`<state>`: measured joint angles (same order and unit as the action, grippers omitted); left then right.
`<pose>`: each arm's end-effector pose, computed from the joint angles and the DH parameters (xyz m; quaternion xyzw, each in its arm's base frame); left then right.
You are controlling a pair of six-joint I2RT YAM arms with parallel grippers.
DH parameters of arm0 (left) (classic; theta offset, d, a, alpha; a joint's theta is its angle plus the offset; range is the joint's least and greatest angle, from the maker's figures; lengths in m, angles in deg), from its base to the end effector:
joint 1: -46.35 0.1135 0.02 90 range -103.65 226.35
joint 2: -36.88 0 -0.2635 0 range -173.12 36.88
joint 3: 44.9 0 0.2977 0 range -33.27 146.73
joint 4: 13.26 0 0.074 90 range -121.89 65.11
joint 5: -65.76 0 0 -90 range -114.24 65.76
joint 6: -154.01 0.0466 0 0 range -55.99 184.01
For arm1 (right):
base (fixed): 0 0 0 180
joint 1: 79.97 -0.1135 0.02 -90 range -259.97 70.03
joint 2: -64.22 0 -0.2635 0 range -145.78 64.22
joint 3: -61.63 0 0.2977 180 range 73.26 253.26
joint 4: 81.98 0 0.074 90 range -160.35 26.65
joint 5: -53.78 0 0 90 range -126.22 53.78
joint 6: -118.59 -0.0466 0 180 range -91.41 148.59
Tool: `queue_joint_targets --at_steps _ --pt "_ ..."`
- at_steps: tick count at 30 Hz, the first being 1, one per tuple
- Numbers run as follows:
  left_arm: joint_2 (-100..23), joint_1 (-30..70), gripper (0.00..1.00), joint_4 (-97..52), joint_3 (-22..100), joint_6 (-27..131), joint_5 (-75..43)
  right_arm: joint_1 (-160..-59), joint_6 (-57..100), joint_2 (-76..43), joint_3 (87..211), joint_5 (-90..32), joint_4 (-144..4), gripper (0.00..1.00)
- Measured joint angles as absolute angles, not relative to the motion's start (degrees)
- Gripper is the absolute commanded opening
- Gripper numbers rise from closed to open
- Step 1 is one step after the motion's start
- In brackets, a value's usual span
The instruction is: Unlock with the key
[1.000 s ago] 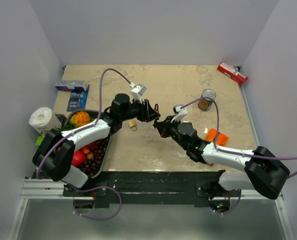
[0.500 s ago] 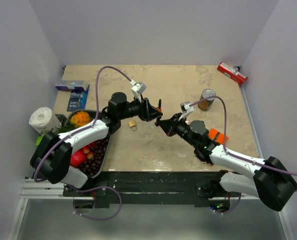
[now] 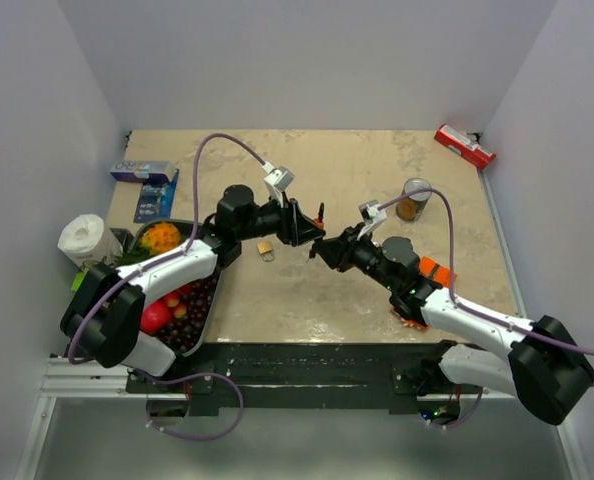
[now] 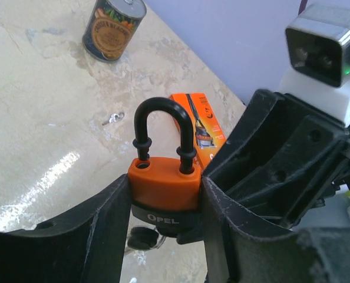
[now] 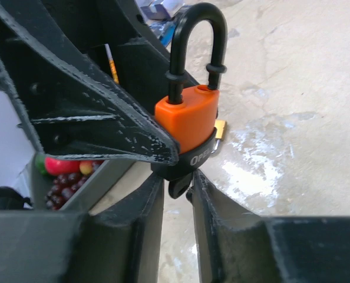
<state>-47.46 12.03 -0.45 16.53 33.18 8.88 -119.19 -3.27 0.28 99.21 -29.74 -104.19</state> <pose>0.2991 -0.2350 0.2400 0.2053 0.7289 -0.5155 0.4010 0.2221 0.1881 0.2093 -0.0853 0.7271 0.4289 0.5292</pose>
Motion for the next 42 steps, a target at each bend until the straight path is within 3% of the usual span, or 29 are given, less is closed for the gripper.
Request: queue_joint_targets --at_steps 5,11,21,30,42 --pt "-47.81 14.12 0.0 -1.06 16.14 32.28 12.73 -118.58 -2.15 2.07 99.47 -28.71 -103.76 0.71" --pt "-51.19 17.42 0.0 -4.1 16.07 32.32 17.25 -117.88 -1.93 7.49 97.11 -27.33 -103.78 0.88" --pt "-47.98 17.34 0.0 -15.37 16.53 42.03 29.54 -109.91 -2.46 11.91 100.79 -13.02 -102.16 0.88" --pt "-40.83 17.34 0.0 -9.21 14.21 41.94 43.13 -108.77 -3.51 4.59 108.87 5.8 -103.32 0.86" --pt "-40.9 17.34 0.0 -7.31 13.64 40.56 46.28 -108.79 -2.46 4.13 110.64 13.6 -102.16 0.86"
